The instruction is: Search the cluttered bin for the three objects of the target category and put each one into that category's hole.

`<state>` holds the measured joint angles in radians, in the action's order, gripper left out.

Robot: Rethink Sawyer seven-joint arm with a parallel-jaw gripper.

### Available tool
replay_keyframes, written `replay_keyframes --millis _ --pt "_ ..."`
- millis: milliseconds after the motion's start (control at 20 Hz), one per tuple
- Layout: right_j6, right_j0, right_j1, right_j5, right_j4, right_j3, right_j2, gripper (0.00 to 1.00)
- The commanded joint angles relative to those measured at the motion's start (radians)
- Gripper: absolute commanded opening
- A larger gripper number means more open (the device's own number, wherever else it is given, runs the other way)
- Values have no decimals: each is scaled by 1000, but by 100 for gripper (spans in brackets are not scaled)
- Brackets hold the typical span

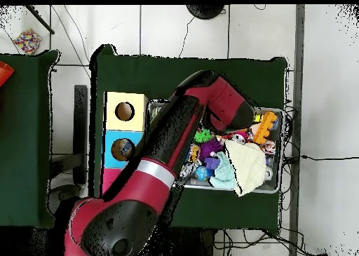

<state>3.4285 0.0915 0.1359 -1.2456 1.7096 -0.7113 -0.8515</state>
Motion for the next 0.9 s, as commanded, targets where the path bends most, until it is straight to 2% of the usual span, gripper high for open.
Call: replay_keyframes --millis 50,400,900 --pt "134 -18 50 26 -50 12 106 100" --pt "257 5 74 -28 -26 52 80 100" --pt "252 30 105 40 -46 45 82 100"
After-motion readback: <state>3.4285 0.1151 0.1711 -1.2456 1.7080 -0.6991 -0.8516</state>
